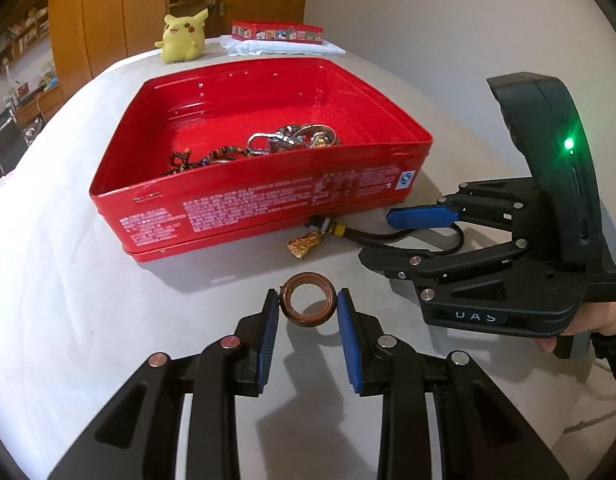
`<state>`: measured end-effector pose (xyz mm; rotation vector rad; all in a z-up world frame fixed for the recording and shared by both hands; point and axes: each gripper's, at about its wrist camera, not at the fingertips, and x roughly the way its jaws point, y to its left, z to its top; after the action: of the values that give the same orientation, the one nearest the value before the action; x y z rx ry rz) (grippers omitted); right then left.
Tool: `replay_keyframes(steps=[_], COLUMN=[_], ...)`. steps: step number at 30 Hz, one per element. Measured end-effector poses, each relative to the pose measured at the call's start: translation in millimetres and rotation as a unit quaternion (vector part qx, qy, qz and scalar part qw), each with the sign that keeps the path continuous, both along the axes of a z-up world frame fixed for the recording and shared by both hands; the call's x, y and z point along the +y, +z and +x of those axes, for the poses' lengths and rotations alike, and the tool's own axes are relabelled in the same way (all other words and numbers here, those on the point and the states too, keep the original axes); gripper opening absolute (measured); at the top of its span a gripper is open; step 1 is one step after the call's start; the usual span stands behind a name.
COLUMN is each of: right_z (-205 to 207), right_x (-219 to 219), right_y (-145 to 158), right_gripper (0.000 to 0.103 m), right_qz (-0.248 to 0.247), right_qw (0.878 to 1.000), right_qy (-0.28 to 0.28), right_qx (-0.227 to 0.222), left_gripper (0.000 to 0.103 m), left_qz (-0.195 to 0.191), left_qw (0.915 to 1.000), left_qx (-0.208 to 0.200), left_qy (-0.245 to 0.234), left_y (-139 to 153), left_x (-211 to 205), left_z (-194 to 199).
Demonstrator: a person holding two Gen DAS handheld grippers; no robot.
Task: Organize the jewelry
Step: 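Grasp the brown wooden ring with the left tool while the right tool grasps the black cord keychain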
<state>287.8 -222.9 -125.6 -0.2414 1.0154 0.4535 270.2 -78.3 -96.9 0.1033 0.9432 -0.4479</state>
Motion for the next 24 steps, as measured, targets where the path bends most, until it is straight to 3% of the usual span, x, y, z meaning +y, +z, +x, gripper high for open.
replay_keyframes(steps=[1, 3, 5, 24], right_z=[0.9, 0.9, -0.7, -65.6], right_x=[1.9, 4.5, 8.1, -9.4], right_y=[-0.2, -0.7, 0.4, 80.1], right_gripper=[0.042, 0.029, 0.007, 0.005], right_qz=[-0.004, -0.006, -0.01, 0.041], right_qw=[1.0, 1.0, 1.0, 0.997], right_qy=[0.001, 0.006, 0.015, 0.011], right_qx=[-0.002, -0.003, -0.001, -0.059], left_gripper=[0.03, 0.03, 0.03, 0.03], left_qz=[0.0, 0.0, -0.001, 0.005], left_qw=[1.0, 1.0, 1.0, 0.9988], left_qx=[0.0, 0.0, 0.0, -0.047], left_qy=[0.002, 0.004, 0.007, 0.016], left_y=[-0.5, -1.7, -1.5, 35.8], left_x=[0.4, 2.5, 4.9, 12.4], left_z=[0.2, 1.0, 1.9, -23.7])
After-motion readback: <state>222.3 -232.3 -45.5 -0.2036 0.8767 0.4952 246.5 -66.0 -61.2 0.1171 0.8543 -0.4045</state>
